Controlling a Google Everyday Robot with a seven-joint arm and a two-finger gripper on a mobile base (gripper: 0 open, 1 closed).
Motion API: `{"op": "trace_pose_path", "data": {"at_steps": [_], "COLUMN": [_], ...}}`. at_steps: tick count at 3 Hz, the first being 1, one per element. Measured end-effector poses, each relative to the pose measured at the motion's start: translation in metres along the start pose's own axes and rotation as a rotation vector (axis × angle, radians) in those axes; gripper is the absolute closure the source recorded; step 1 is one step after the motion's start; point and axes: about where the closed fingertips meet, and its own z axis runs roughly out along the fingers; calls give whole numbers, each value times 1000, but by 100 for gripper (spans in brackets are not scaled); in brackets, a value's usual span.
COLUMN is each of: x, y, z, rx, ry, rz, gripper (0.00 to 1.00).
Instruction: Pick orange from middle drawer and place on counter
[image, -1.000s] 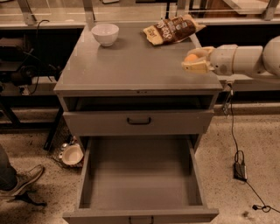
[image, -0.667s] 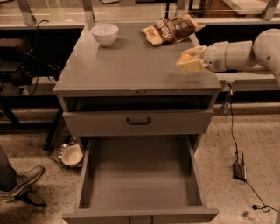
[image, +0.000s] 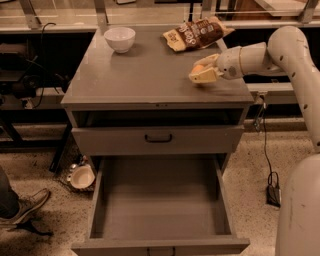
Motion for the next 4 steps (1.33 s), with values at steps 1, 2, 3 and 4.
{"op": "trace_pose_path", "data": {"at_steps": [1, 2, 3, 4], "x": [0, 0, 0, -1], "y": [1, 0, -1, -1], "z": [10, 15, 17, 17], "rx": [-24, -32, -36, -37], "ry": [5, -13, -22, -26], "rz": [-3, 15, 23, 26], "gripper": [82, 51, 28, 5]}}
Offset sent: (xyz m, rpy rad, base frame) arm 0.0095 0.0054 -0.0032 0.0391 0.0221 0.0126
